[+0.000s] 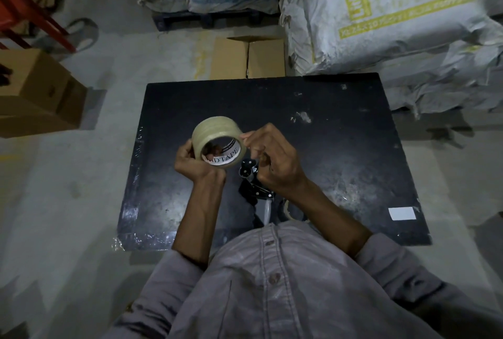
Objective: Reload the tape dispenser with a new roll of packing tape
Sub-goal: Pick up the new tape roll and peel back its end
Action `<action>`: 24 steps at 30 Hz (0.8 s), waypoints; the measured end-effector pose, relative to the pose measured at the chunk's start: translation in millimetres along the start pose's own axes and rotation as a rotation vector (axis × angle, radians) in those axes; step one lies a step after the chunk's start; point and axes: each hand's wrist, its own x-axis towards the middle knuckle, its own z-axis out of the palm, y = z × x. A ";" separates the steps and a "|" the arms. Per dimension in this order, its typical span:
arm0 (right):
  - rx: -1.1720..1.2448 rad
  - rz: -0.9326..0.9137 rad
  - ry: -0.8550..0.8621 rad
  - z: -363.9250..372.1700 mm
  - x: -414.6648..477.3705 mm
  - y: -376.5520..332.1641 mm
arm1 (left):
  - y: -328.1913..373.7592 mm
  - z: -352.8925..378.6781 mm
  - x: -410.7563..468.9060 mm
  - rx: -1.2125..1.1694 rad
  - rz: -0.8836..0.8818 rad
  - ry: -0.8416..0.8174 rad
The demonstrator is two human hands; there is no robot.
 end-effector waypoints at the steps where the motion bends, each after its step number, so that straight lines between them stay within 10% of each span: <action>1: -0.010 -0.017 -0.004 0.6 -1.0 1.0 | -0.4 -0.8 0.1 -0.019 -0.005 -0.001; 16: -0.001 -0.027 -0.020 3.3 -19.2 7.4 | 4.2 -13.1 14.9 -0.062 -0.310 0.085; 24: 0.203 0.390 0.036 3.1 -20.4 11.0 | 9.4 -31.3 30.0 0.081 -0.522 0.179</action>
